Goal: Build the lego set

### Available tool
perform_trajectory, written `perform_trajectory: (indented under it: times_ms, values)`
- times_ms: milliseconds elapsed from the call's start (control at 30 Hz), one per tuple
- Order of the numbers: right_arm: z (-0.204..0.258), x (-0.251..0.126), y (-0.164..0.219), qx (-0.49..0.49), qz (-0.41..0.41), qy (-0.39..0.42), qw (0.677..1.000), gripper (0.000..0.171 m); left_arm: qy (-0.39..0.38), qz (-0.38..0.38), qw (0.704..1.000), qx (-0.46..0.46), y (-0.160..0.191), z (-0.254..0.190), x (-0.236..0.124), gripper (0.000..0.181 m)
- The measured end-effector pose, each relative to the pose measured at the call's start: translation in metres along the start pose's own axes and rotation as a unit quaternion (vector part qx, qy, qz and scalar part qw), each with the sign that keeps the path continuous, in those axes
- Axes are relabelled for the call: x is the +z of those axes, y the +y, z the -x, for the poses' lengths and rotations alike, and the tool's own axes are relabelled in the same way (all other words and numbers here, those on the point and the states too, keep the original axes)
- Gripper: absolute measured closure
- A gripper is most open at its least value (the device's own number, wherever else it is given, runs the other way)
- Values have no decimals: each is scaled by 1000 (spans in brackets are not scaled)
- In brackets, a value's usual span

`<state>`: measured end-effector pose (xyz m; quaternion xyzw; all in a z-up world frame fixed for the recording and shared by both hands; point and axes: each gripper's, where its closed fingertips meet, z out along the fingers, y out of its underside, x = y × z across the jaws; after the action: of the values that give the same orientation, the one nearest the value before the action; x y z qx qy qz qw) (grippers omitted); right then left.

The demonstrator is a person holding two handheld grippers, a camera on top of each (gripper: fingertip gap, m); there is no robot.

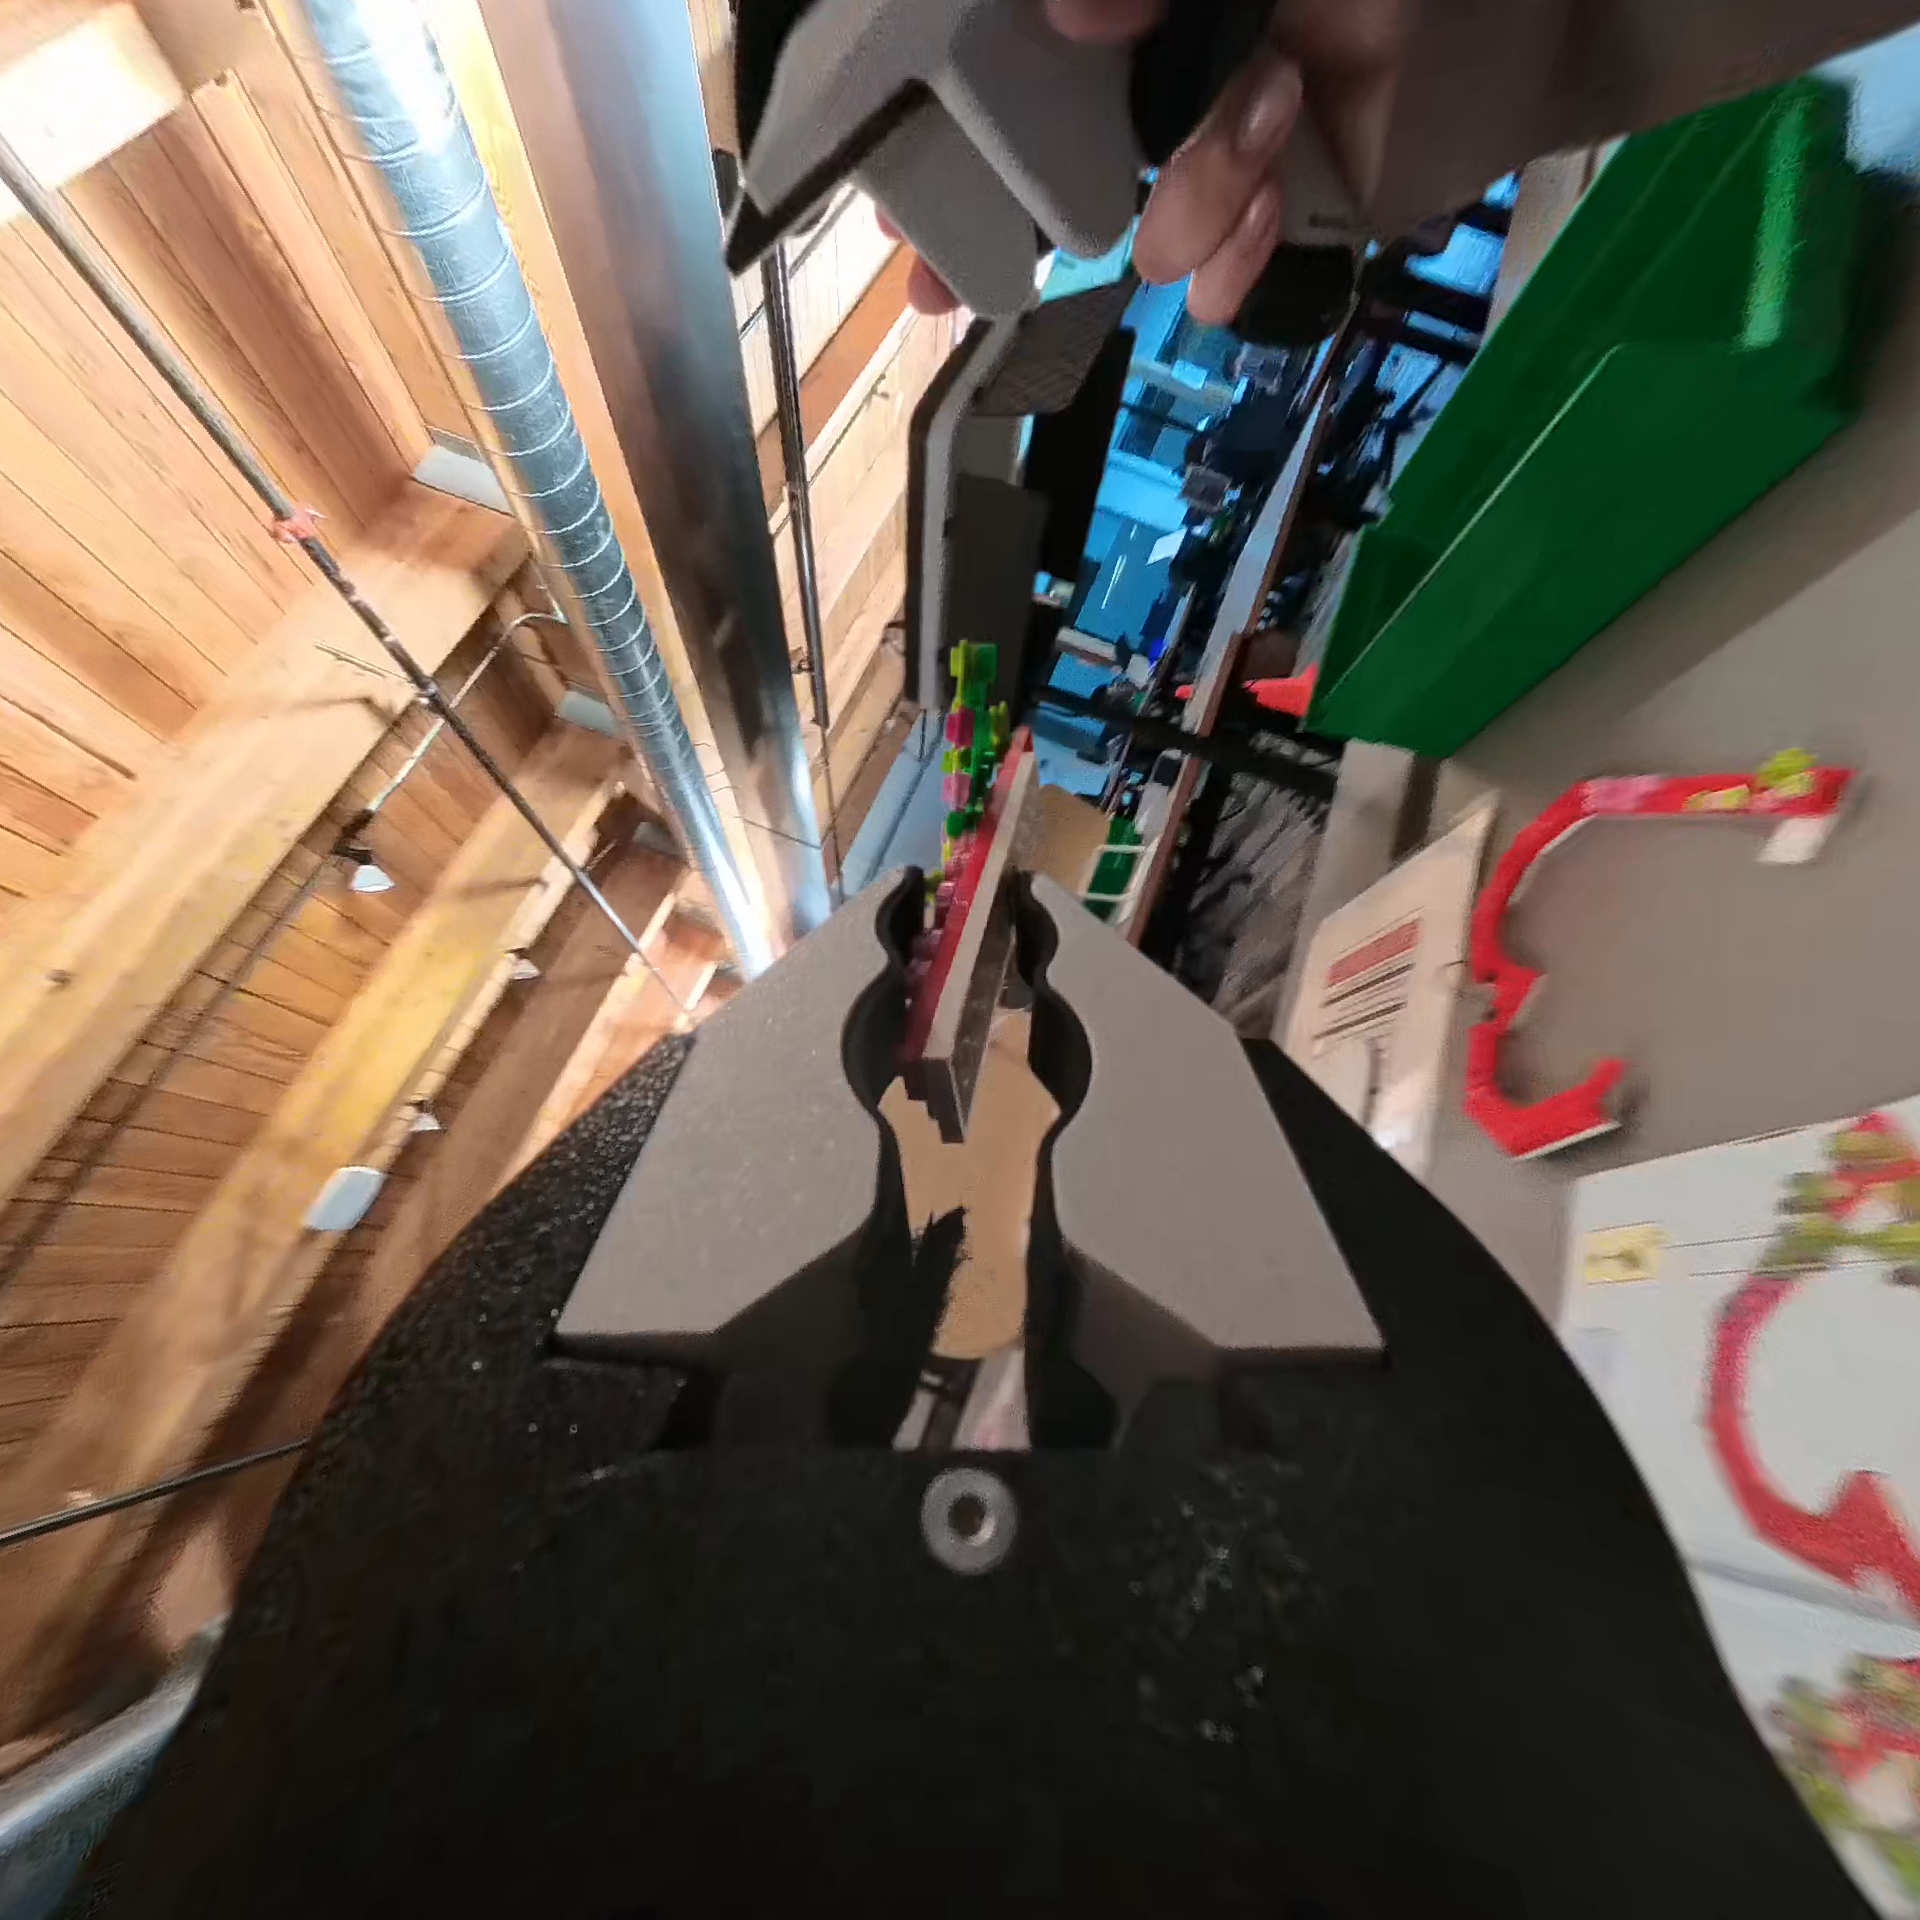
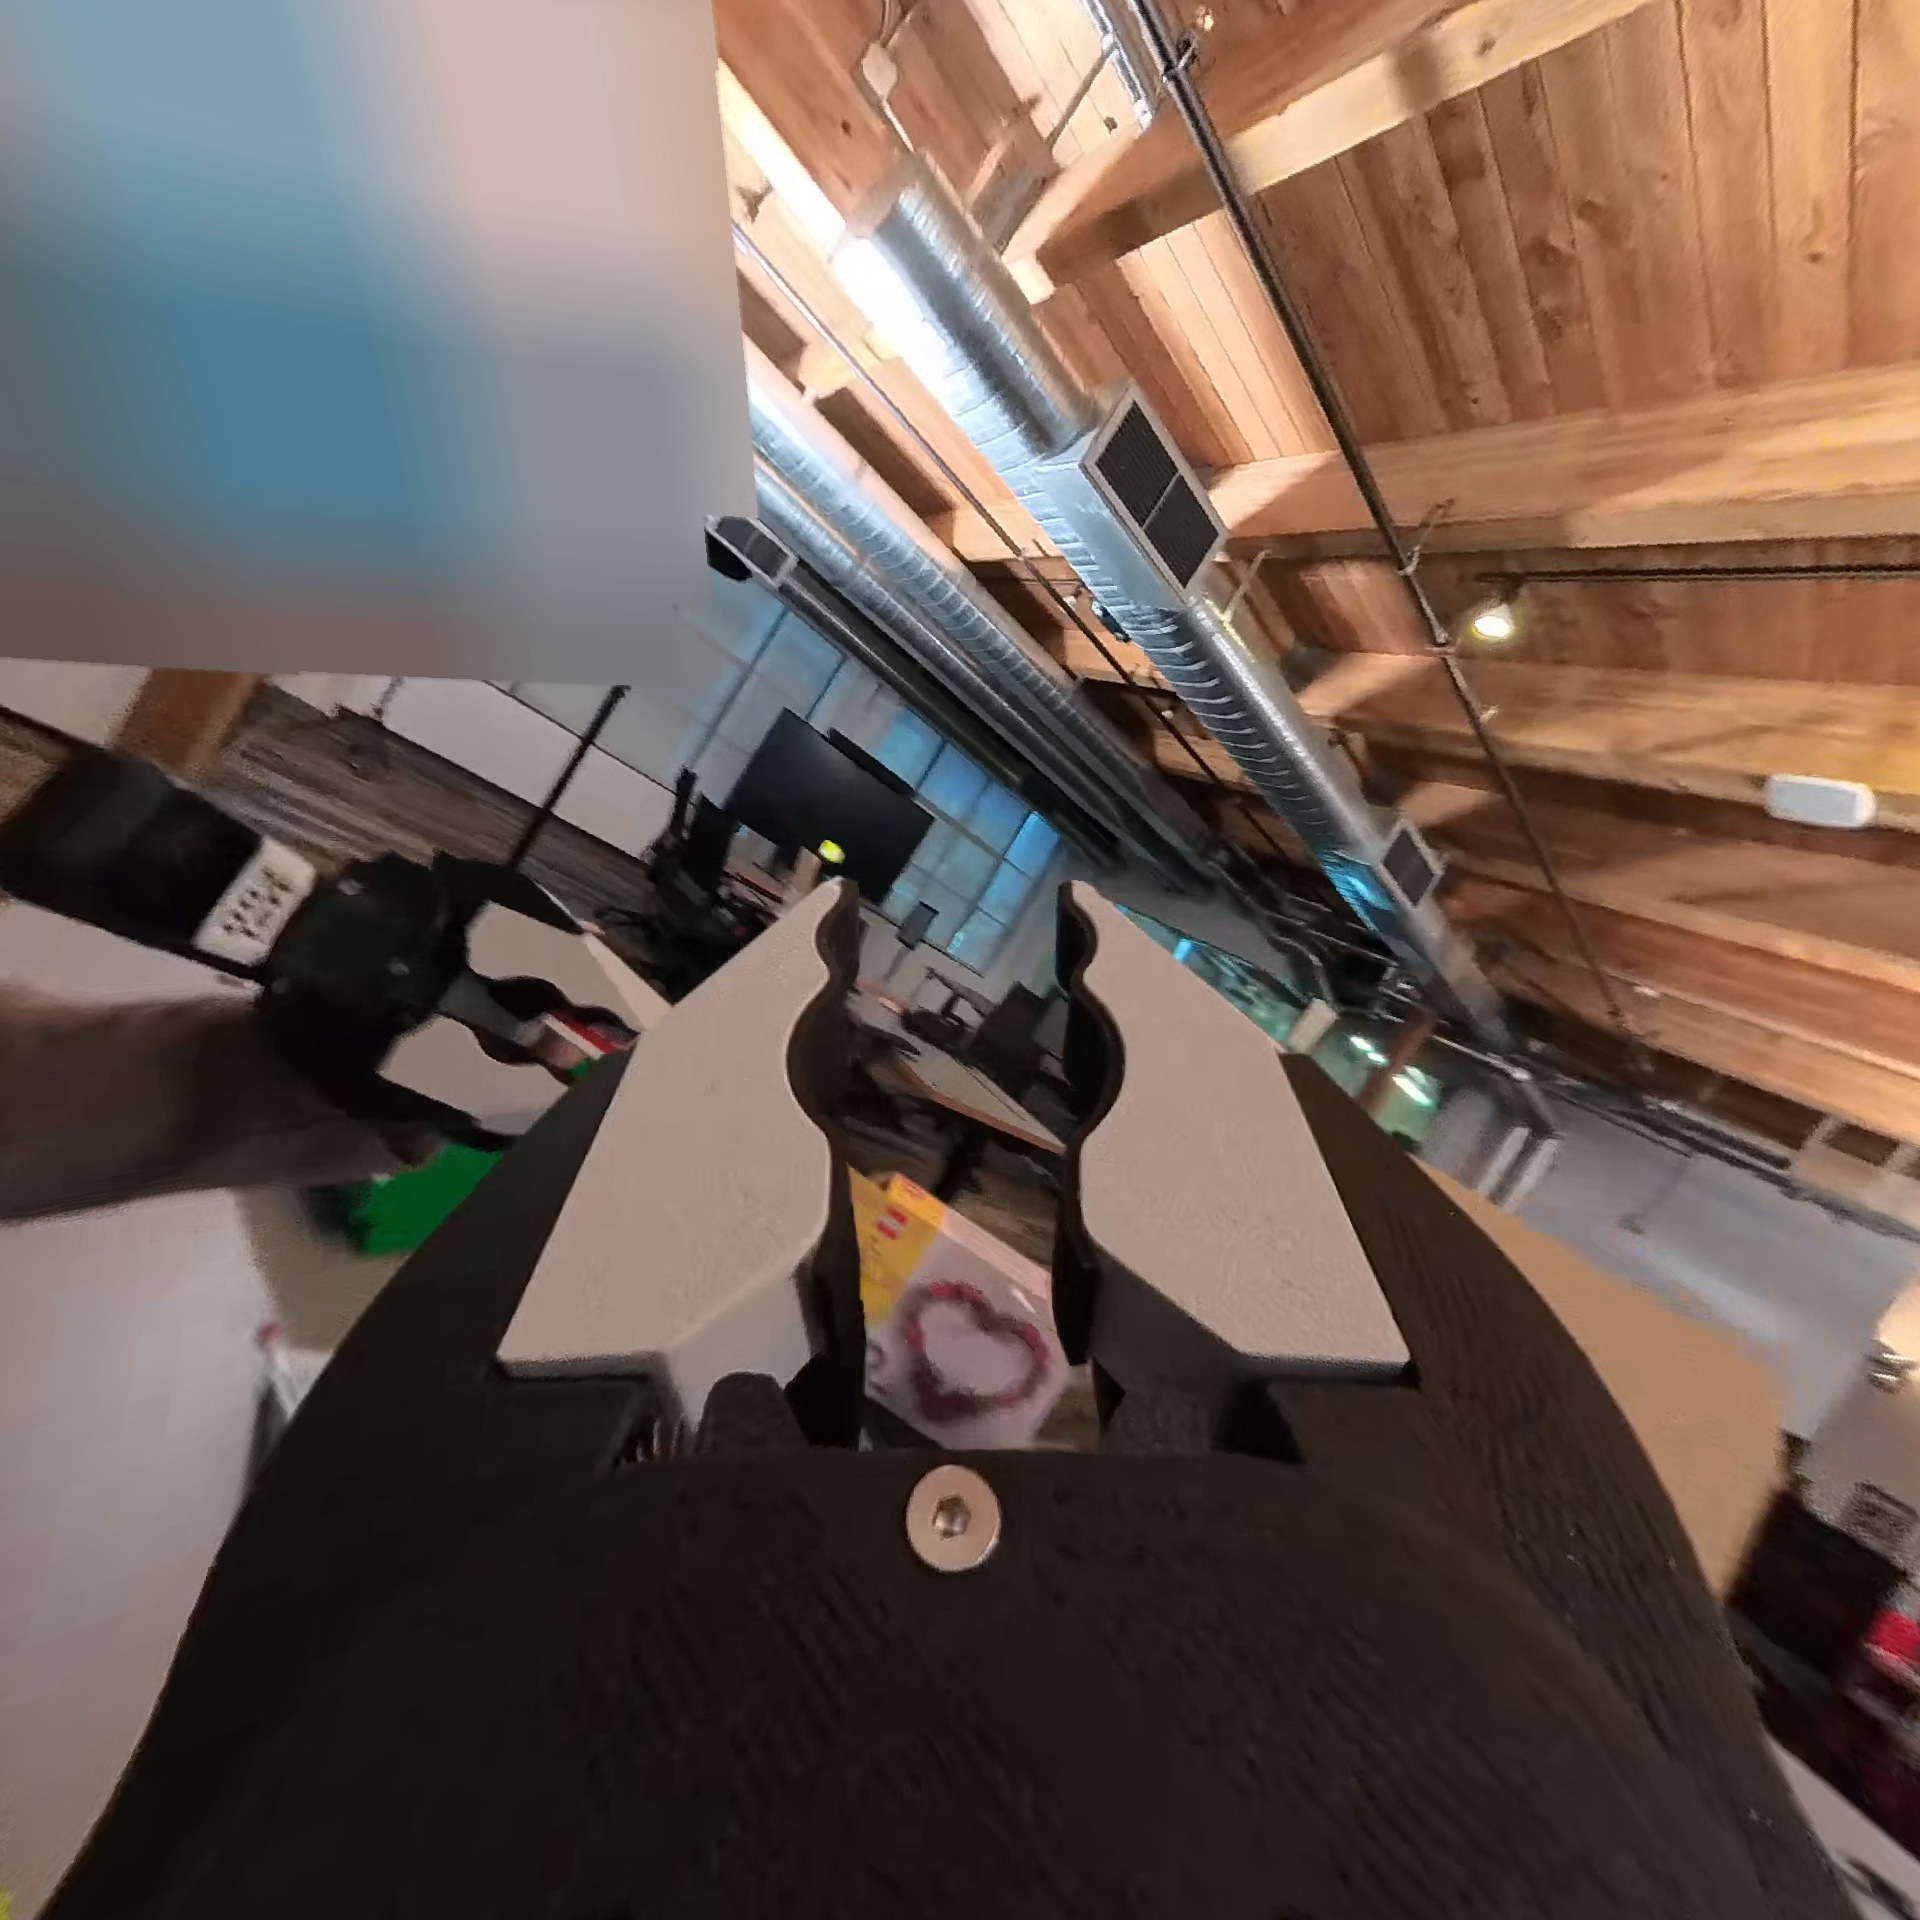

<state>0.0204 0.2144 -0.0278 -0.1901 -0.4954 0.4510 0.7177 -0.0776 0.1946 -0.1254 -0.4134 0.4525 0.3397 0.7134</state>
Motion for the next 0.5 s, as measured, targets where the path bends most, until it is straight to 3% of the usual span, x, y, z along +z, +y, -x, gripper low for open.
perform_trajectory:
  times_ms: [167, 333, 500]
  values:
    - [14, 22, -28, 67, -44, -41, 996, 135, -41, 8, 997, 61, -8, 33, 9, 168]
    - [47, 19, -48, 70, -94, -123, 986, 136, -47, 15, 984, 172, -13, 25, 13, 168]
    - [54, 18, -38, 5, -36, -125, 992, 136, -76, 0, 975, 211, -24, 26, 12, 168]
